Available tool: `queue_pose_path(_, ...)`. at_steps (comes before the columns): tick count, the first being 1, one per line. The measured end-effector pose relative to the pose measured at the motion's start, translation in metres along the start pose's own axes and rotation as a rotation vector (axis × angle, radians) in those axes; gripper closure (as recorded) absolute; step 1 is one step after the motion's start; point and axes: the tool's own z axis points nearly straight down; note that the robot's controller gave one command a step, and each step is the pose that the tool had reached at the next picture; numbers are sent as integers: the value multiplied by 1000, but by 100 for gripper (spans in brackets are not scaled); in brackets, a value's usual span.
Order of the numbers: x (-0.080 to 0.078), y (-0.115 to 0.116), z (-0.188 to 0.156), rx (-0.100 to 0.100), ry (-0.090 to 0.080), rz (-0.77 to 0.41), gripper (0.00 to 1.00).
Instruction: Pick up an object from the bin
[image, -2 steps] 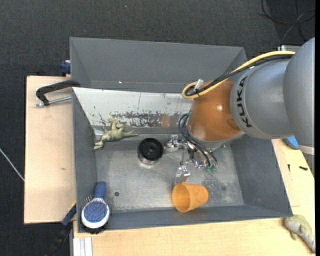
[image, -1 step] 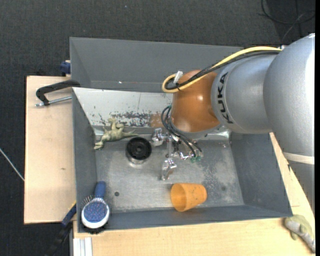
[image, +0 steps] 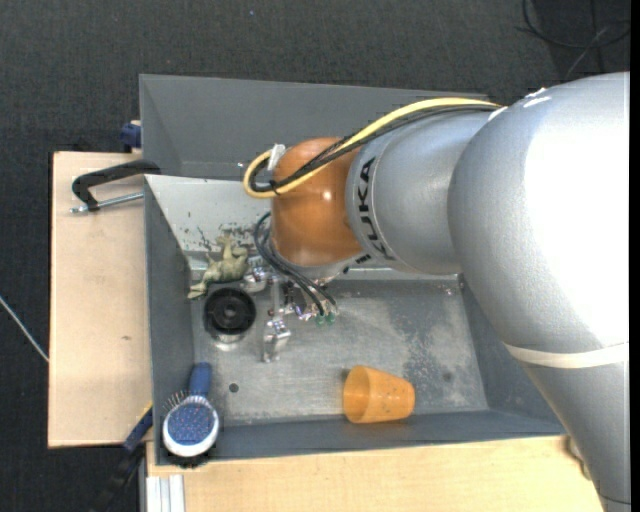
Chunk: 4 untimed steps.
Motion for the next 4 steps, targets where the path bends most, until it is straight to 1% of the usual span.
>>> queue_pose_path(1, -20, 57, -4, 4, 11, -159, 0)
queue_pose_path(2, -20, 57, -4, 1, 9, -156, 100)
queue_pose_path(3, 5, 59, -4, -2, -7, -232, 100)
queue_pose_path(4, 7, 52, -129, -1, -4, -355, 100)
